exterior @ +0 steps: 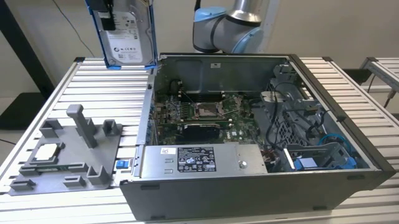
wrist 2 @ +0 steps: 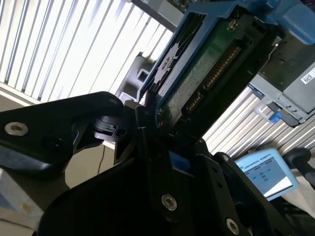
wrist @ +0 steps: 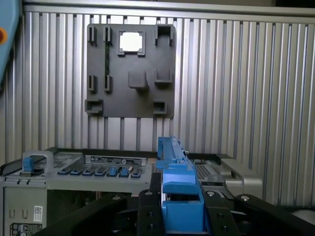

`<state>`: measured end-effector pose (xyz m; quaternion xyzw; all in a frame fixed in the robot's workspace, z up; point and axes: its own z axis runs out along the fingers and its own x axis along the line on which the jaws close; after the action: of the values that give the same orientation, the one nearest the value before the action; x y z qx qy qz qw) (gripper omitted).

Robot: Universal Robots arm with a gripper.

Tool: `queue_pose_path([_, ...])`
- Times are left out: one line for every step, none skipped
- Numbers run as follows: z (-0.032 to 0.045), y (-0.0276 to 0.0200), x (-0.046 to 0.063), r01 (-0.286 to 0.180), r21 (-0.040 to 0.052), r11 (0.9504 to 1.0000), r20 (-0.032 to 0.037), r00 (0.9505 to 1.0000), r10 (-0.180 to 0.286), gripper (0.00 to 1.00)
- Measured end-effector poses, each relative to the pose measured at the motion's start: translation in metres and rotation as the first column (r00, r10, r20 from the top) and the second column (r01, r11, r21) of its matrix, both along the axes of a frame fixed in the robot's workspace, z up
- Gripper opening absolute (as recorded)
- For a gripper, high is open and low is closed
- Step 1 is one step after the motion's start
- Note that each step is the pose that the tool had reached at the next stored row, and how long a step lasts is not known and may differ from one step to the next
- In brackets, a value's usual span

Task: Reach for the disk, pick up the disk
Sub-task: 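Pick up the disk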

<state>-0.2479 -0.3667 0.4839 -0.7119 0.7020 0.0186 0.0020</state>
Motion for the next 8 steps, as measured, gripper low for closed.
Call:
queue_pose_path([0.0000,0.0000,0.002,0.000,0.0000,1.0000,0.0001,1.0000,0.000,0.00])
queue_pose_path([0.0000,0.0000,0.004,0.000,0.0000,1.0000,0.0001,1.0000,0.000,0.00])
queue_pose_path([0.0000,0.0000,0.006,0.000,0.0001,1.0000,0.0000,1.0000,0.000,0.00])
queue_pose_path([0.0000,0.0000,0.008,0.000,0.0000,1.0000,0.0000,1.0000,0.000,0.00])
queue_pose_path([0.0000,0.0000,0.011,0.000,0.0001,1.0000,0.0000,1.0000,0.000,0.00])
queue_pose_path([0.0000,0.0000,0.013,0.000,0.0000,1.0000,0.0000,1.0000,0.000,0.00])
queue_pose_path([0.0000,0.0000,0.015,0.000,0.0000,1.0000,0.0000,1.0000,0.000,0.00])
queue_pose_path([0.0000,0.0000,0.017,0.000,0.0000,1.0000,0.0000,1.0000,0.000,0.00])
